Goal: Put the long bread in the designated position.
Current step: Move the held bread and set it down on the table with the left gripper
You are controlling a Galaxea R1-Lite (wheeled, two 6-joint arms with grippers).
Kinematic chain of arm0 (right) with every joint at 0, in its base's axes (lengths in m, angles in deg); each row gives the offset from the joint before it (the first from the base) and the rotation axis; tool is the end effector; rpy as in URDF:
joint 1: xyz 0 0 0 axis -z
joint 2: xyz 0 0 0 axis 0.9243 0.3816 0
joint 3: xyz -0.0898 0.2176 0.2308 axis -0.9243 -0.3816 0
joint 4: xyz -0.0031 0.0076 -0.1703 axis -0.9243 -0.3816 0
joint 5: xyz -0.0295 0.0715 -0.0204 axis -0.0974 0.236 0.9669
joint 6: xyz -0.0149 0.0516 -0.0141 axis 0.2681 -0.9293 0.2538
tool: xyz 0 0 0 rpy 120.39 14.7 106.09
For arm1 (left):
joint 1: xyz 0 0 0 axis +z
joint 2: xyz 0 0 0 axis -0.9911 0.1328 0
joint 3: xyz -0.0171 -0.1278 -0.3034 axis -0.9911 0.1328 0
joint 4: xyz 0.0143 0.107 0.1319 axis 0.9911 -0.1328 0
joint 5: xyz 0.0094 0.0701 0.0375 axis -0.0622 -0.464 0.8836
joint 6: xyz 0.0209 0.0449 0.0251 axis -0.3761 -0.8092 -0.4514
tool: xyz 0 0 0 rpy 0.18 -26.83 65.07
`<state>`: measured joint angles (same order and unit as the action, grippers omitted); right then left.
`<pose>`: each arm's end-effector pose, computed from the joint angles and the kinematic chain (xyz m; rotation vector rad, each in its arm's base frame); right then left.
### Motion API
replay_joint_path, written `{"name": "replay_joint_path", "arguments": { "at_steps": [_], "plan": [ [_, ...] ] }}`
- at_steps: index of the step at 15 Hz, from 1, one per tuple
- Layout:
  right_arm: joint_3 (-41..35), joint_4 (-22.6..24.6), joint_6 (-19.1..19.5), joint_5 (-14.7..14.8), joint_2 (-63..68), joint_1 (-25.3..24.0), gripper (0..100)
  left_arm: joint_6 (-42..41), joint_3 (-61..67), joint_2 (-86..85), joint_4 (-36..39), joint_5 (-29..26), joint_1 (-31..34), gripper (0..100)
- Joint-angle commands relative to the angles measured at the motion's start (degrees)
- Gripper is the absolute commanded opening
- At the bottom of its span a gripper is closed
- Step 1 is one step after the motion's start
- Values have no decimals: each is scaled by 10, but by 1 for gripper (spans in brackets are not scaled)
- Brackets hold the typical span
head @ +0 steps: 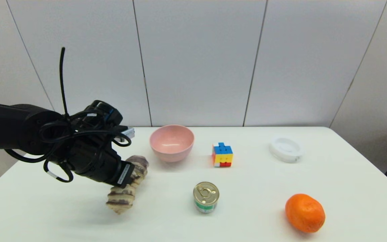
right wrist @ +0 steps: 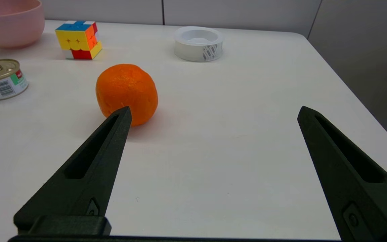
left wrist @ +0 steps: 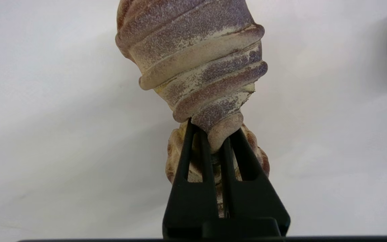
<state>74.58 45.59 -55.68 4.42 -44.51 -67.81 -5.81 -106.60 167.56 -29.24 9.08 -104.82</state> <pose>-0.0414 0.0016 0.0739 -0.0403 0.0086 0.0344 0.2668 -0.1169 0.1740 0.1232 1.0941 -0.4318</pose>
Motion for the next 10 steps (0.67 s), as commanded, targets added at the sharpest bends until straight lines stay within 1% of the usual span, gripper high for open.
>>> {"name": "replay_joint_path", "arguments": {
  "at_steps": [1, 3, 5, 8, 10],
  "plan": [
    [0, 0, 0, -1, 1, 0, 100, -4, -56, -14, -9, 45, 14, 0],
    [0, 0, 1, -1, 1, 0, 100, -14, -109, -18, -32, 76, 27, 0],
    [0, 0, 0, -1, 1, 0, 100, -74, -177, -16, -77, 89, 52, 0],
    [0, 0, 0, -1, 1, 1, 100, -256, -315, 22, -144, 89, 109, 0],
    [0, 0, 1, -1, 1, 0, 100, -366, -373, 53, -159, 85, 126, 0]
  ]
}}
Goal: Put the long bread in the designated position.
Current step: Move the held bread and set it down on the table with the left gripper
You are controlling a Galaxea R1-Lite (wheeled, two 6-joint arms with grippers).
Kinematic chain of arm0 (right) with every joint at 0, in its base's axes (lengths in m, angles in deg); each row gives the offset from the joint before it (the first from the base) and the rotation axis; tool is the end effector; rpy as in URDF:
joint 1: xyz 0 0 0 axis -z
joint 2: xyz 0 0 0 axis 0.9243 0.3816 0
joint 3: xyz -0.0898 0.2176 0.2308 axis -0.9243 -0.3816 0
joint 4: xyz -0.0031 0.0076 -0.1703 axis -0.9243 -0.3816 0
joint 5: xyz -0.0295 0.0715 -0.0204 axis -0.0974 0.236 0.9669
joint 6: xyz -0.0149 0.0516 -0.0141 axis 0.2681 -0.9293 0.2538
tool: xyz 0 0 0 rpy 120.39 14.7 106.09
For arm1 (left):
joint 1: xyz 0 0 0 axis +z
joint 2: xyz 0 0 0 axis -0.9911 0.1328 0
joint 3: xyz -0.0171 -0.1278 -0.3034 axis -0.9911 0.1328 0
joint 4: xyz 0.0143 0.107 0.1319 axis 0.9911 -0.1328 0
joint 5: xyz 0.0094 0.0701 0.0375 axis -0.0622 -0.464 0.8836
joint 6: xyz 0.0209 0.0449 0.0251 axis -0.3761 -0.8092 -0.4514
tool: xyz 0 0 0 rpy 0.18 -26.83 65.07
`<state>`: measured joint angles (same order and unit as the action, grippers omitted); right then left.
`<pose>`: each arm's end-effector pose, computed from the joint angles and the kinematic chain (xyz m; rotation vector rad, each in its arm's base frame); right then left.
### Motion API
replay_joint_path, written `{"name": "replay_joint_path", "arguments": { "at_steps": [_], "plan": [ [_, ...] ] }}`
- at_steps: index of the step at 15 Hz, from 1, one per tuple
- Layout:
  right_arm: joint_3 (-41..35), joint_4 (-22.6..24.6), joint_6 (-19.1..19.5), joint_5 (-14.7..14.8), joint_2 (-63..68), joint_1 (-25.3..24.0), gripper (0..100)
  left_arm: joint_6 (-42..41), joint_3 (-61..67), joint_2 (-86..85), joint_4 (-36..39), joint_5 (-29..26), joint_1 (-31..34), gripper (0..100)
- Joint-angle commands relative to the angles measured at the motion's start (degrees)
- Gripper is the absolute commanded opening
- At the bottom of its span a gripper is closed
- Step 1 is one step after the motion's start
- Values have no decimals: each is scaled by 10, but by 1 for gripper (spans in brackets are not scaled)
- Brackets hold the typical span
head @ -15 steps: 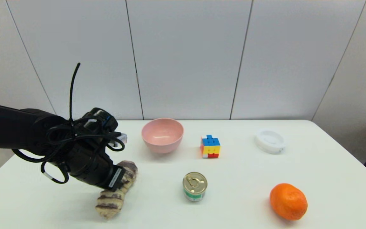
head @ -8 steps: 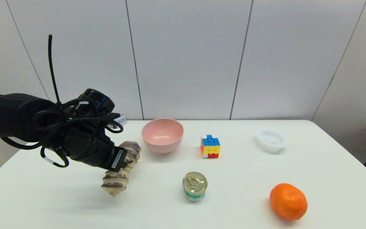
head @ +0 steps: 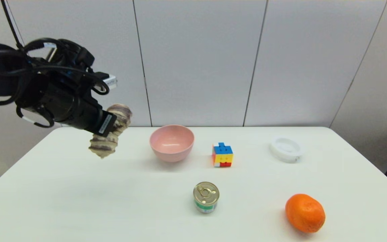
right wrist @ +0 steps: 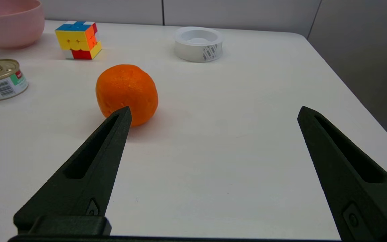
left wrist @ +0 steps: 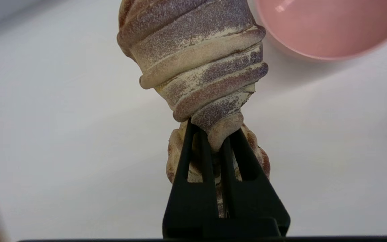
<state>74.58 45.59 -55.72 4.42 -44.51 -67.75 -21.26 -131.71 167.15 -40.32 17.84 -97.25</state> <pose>-0.0414 0.0016 0.0739 -0.0396 0.0086 0.0333 0.3038 -0.0783 0.2689 0.3462 0.8013 -0.3009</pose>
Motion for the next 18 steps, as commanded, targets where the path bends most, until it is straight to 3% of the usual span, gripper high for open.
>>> {"name": "replay_joint_path", "arguments": {
  "at_steps": [1, 11, 14, 18],
  "plan": [
    [0, 0, 1, -1, 1, -1, 100, -270, -145, 74, -49, -17, 57, 0],
    [0, 0, 1, -1, 1, -1, 100, -598, -238, 187, -8, -220, 62, 0],
    [0, 0, 1, -1, 1, -1, 100, -654, -239, 200, 17, -285, 64, 0],
    [0, 0, 0, -1, 1, -1, 100, -684, -239, 210, 28, -296, 61, 0]
  ]
}}
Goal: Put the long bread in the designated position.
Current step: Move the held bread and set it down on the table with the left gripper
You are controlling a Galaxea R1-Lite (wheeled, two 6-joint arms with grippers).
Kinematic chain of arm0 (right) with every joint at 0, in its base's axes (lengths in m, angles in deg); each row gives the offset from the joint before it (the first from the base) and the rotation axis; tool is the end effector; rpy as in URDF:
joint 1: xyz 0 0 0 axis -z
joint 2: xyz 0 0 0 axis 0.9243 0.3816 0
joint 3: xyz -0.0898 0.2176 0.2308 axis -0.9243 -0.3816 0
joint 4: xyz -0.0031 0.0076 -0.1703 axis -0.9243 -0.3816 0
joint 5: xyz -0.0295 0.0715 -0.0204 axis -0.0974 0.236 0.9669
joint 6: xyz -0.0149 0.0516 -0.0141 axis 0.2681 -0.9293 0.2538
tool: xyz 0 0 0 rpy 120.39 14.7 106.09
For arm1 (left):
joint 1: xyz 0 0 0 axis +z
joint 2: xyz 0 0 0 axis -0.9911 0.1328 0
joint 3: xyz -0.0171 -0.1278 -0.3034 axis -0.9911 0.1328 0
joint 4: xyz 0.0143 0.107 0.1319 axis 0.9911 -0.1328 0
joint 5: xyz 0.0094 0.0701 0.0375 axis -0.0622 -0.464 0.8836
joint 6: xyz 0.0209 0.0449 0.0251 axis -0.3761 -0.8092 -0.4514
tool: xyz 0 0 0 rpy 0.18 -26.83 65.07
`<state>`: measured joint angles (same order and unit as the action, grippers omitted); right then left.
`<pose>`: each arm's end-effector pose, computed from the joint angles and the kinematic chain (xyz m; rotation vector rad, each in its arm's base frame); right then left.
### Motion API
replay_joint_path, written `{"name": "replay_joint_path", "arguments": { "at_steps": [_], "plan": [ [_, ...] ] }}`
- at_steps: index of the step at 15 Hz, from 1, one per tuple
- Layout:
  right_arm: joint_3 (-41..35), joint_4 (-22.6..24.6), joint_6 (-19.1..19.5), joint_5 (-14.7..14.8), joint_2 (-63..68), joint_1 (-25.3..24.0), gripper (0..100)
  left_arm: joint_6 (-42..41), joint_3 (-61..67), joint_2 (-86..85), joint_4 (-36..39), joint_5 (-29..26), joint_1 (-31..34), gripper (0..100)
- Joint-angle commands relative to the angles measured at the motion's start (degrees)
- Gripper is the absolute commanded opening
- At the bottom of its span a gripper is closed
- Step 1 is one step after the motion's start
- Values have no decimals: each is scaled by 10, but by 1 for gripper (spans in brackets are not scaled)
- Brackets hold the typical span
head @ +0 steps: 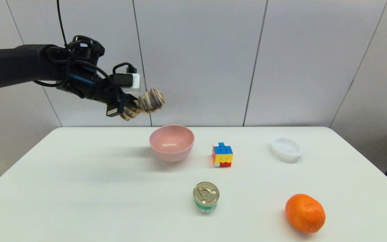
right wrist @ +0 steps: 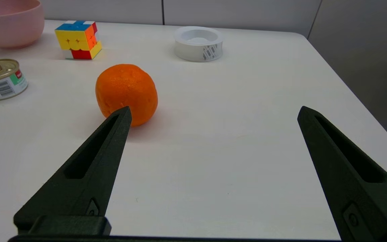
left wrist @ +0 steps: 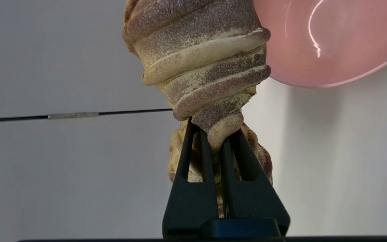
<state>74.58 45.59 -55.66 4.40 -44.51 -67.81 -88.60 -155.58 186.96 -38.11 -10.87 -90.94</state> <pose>-0.0414 0.0016 0.0739 -0.0406 0.0085 0.0347 0.4144 -0.0873 0.2558 1.1883 0.1901 -0.9753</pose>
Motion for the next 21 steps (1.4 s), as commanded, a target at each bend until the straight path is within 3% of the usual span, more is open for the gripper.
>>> {"name": "replay_joint_path", "arguments": {
  "at_steps": [1, 7, 10, 21],
  "plan": [
    [0, 0, 0, 0, 1, 0, 100, -12, 0, 16, 14, -22, -4, 0],
    [0, 0, 0, 0, 1, 0, 100, 42, 0, 61, 214, -24, -40, 0],
    [0, 0, 0, 0, 1, 0, 100, 67, 0, 86, 259, -14, -59, 0],
    [0, 0, -1, 0, 1, 0, 100, 67, 0, 127, 259, 2, -95, 0]
  ]
}}
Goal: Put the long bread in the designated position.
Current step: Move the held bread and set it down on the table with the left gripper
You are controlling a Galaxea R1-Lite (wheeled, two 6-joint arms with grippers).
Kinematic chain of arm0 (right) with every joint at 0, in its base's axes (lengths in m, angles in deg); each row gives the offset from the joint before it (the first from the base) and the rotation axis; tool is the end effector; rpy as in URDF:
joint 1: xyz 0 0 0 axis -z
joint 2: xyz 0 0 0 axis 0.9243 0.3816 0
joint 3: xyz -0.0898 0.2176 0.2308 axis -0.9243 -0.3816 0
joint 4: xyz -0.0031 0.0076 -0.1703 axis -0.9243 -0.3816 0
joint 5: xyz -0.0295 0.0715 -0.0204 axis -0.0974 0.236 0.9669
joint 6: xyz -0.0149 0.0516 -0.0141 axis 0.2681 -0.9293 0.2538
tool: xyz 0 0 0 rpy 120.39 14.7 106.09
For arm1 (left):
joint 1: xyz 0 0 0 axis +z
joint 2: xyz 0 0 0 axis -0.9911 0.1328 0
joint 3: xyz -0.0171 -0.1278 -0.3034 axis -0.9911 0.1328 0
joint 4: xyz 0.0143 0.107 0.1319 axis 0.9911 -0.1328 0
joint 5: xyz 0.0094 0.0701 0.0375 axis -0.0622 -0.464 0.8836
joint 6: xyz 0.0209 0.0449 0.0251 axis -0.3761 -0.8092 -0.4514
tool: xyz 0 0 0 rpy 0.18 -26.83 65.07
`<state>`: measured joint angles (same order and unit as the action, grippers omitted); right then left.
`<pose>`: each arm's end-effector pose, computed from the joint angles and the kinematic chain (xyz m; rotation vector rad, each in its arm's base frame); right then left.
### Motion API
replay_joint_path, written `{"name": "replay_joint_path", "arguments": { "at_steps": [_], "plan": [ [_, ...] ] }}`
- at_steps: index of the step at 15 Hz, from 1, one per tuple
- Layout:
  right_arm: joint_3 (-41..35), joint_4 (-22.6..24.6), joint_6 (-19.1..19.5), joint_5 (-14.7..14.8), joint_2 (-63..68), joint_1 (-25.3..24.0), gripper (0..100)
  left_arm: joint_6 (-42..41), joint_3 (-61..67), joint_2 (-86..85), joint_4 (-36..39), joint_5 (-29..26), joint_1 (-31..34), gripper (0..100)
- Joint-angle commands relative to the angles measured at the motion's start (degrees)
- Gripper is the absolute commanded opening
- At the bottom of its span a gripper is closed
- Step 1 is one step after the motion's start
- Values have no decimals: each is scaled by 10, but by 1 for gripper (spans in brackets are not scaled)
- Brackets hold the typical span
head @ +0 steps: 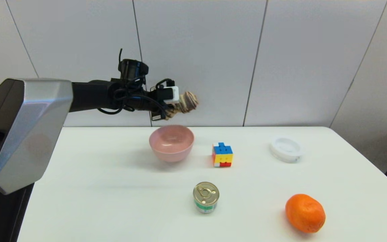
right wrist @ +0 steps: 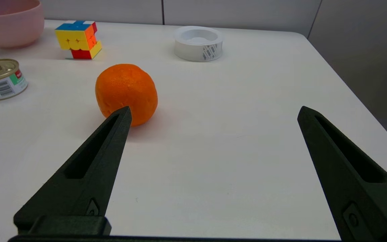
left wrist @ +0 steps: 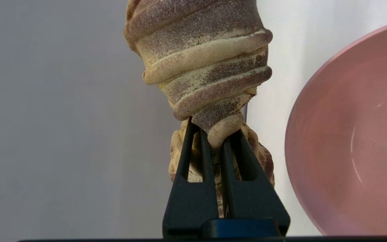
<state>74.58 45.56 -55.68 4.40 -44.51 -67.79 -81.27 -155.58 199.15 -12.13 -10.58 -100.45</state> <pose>-0.0414 0.0016 0.0739 -0.0402 0.0091 0.0344 0.4730 -0.1800 0.2050 1.1553 -0.0565 -0.9574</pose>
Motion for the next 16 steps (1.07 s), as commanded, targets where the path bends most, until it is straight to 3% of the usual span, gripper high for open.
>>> {"name": "replay_joint_path", "arguments": {
  "at_steps": [1, 16],
  "plan": [
    [0, 0, 1, 0, 1, 0, 100, -8, 0, 5, -1, -1, 1, 0],
    [0, 0, 1, 0, 1, 0, 100, -57, 0, 25, -4, 12, 26, 0]
  ]
}}
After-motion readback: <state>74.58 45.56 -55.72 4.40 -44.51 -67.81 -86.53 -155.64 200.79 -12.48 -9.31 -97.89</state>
